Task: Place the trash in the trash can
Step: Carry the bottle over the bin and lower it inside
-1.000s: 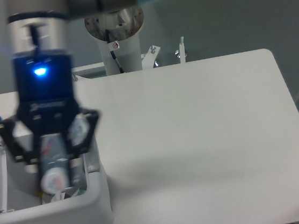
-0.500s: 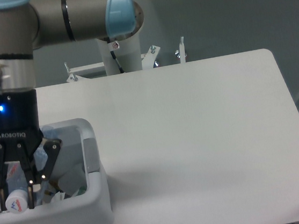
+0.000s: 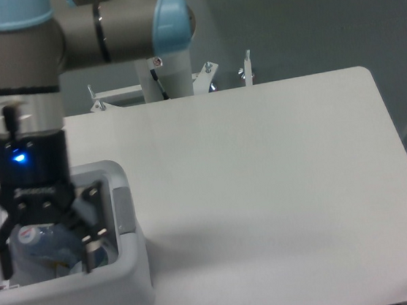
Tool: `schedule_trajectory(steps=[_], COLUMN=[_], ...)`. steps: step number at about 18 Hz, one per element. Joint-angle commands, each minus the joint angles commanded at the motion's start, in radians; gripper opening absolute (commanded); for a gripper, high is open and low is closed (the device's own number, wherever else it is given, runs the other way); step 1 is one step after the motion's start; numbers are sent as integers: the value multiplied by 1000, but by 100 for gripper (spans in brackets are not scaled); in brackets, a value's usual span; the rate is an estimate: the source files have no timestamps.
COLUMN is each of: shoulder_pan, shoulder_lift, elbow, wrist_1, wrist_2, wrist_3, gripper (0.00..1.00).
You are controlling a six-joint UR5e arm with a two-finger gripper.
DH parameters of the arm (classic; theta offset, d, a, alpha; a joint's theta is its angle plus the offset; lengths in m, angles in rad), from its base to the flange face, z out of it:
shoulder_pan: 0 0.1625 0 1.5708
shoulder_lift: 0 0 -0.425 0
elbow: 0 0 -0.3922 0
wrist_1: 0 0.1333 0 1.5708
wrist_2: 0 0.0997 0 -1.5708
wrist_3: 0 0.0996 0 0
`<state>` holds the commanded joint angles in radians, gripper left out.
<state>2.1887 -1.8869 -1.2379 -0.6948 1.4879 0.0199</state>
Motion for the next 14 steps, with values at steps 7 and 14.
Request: schedule_trajectory(steps=[7,14], shoulder_pan=[180,278], shoulder_lift=[71,118], elbow=[-103,-120], wrist_1=[-66,-302], wrist_2=[169,173], wrist_3=[417,750], gripper=[100,100])
